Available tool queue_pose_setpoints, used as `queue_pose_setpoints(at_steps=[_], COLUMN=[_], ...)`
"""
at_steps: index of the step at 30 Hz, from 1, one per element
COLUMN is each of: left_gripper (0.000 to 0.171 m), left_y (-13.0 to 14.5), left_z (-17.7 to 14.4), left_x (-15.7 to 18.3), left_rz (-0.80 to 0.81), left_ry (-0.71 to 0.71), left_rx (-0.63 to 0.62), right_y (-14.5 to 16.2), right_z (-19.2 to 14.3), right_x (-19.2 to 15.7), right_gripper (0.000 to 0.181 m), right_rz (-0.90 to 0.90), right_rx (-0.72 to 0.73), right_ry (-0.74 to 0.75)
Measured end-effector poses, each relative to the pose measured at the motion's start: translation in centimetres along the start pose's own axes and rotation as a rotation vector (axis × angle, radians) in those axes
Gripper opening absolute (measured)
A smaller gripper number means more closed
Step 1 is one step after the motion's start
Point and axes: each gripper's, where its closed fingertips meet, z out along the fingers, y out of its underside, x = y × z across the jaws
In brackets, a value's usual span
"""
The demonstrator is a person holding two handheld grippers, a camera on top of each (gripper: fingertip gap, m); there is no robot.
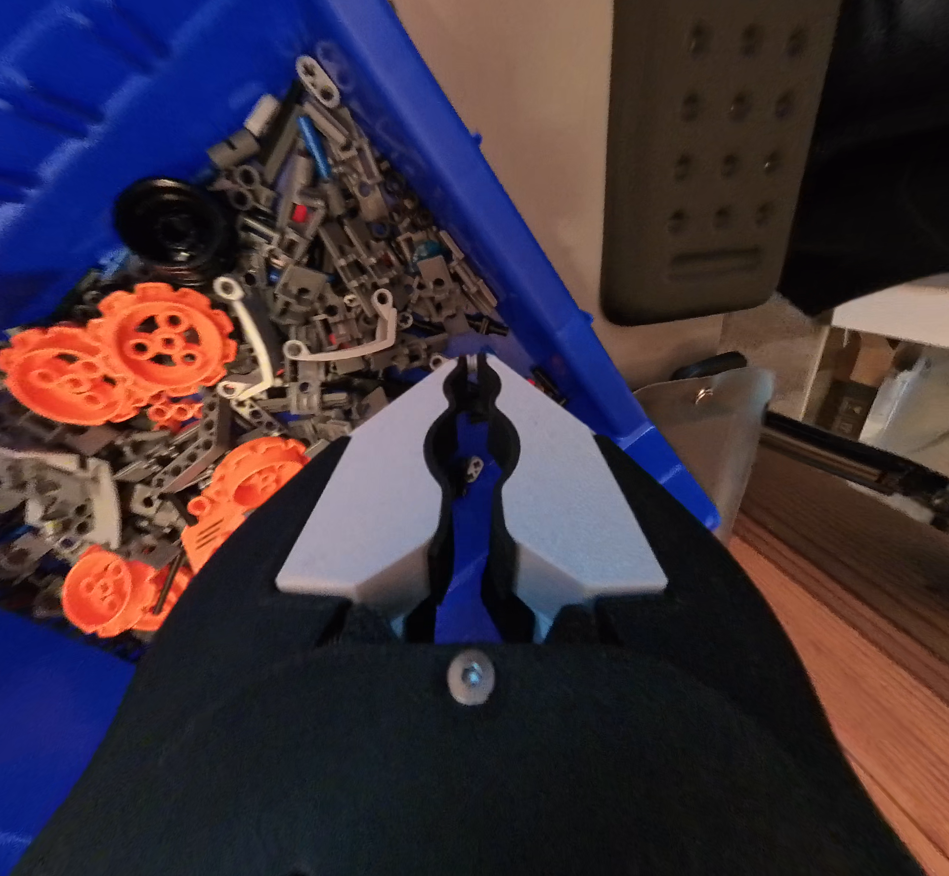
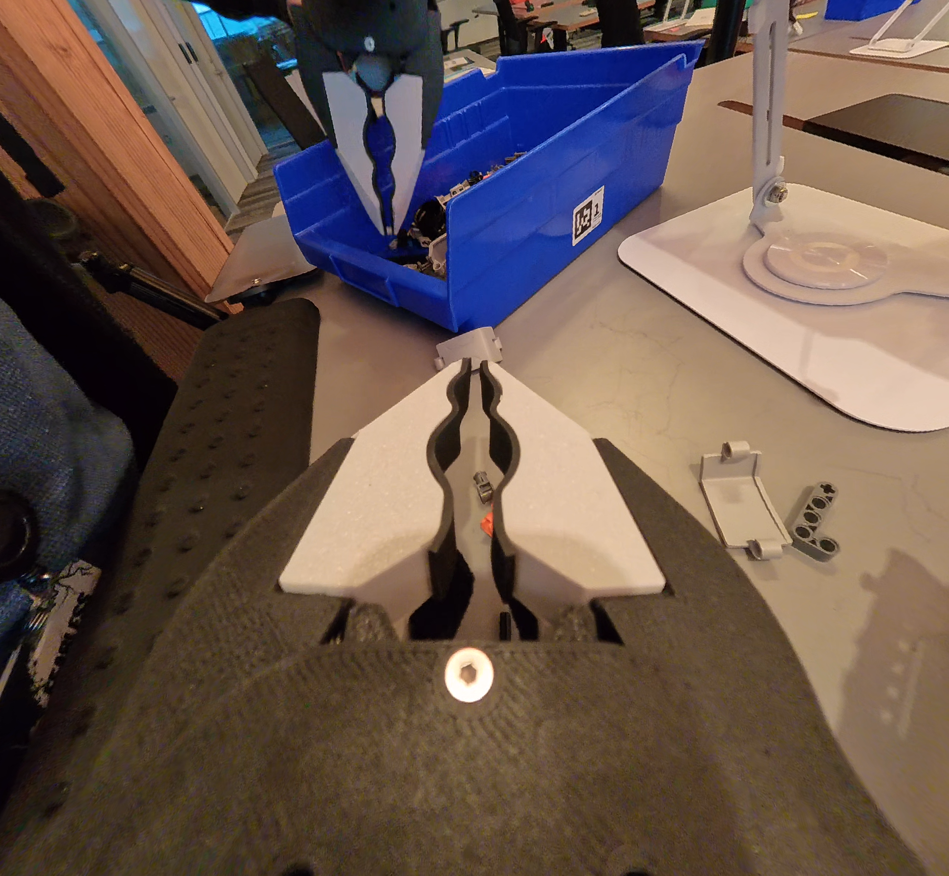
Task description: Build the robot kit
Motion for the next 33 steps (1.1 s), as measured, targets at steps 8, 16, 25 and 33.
queue_pose_setpoints(at_steps=[8, 16, 25, 33], left_gripper=[0.001, 0.001, 0.023, 0.014], left_y=[-11.1, -18.1, -18.0, -13.6], left_z=[-2.9, 5.2, 6.7, -1.7], left_x=[1.3, 1.0, -0.1, 2.1], left_rz=[-0.103, -0.211, -0.296, -0.261], left_ry=[-0.053, -0.190, -0.213, -0.182], left_rx=[0.190, 0.197, 0.291, 0.269], right_y=[-0.6, -0.9, -0.9, -0.9], right_z=[-0.8, -1.7, -2.0, -2.0], right_x=[0.4, 0.8, 1.0, 1.1], right_gripper=[0.001, 0.000, 0.000, 0.000], right_rz=[-0.005, 0.009, 0.037, 0.057], right_rx=[0.014, 0.034, 0.049, 0.057], right_ry=[0.025, 0.035, 0.031, 0.026])
